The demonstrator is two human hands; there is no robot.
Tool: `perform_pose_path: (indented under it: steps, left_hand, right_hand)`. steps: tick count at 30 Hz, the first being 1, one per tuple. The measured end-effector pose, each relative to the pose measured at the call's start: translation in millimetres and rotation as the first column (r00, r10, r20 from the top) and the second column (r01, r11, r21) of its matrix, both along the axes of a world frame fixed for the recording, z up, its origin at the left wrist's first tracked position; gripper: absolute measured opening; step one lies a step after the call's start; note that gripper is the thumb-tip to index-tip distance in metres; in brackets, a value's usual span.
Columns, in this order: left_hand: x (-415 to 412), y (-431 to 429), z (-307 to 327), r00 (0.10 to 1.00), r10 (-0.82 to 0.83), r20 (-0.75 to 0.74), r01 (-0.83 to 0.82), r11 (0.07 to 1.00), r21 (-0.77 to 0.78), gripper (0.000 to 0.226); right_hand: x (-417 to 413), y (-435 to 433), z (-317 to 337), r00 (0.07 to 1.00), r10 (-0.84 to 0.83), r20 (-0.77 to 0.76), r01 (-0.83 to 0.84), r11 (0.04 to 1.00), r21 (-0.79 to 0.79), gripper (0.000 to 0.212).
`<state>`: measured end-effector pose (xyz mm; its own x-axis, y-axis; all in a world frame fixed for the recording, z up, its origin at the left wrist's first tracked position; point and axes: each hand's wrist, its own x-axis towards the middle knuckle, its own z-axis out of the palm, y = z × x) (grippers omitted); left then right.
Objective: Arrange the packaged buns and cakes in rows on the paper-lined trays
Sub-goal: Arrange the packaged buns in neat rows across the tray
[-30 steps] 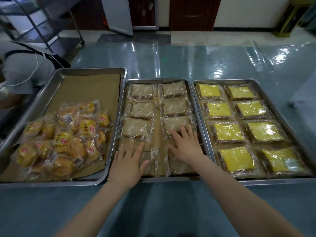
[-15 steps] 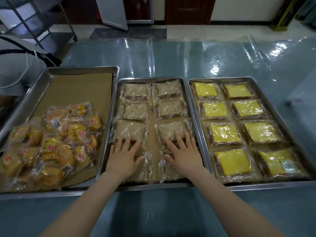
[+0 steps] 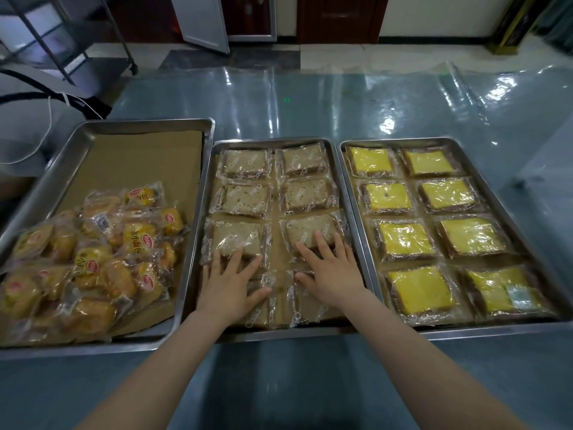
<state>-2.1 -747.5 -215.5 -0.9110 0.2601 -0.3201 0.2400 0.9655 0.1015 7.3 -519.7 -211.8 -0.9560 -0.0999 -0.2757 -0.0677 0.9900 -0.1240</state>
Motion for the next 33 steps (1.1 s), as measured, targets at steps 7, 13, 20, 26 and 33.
perform_pose_path:
  steps: [7,13,20,26,33]
  left_hand:
    - [11,-13,16,0.987,-0.021,-0.158,0.042,0.991,0.13,0.075]
    - [16,-63,40,0.956,0.013,-0.292,0.046,0.979,0.197,0.067]
    - [10,-151,75,0.922,0.074,-0.381,0.039,0.959,0.281,0.064]
    - [-6,-251,92,0.922,0.105,-0.373,0.004,0.96,0.281,0.063]
    - [-25,-342,84,0.94,0.043,-0.338,0.063,0.953,0.298,0.064]
  right_hand:
    - [4,-20,12,0.994,0.021,-0.11,-0.037,0.99,-0.139,0.069]
    - [1,-61,39,0.984,0.083,-0.159,-0.124,0.956,-0.267,0.069]
    - [-21,-153,73,0.98,0.077,-0.181,-0.145,0.903,-0.404,0.054]
    - [-38,-253,86,0.971,0.094,-0.218,-0.188,0.866,-0.464,0.047]
    - [-51,-326,70,0.942,-0.221,-0.253,0.057,0.847,-0.529,0.057]
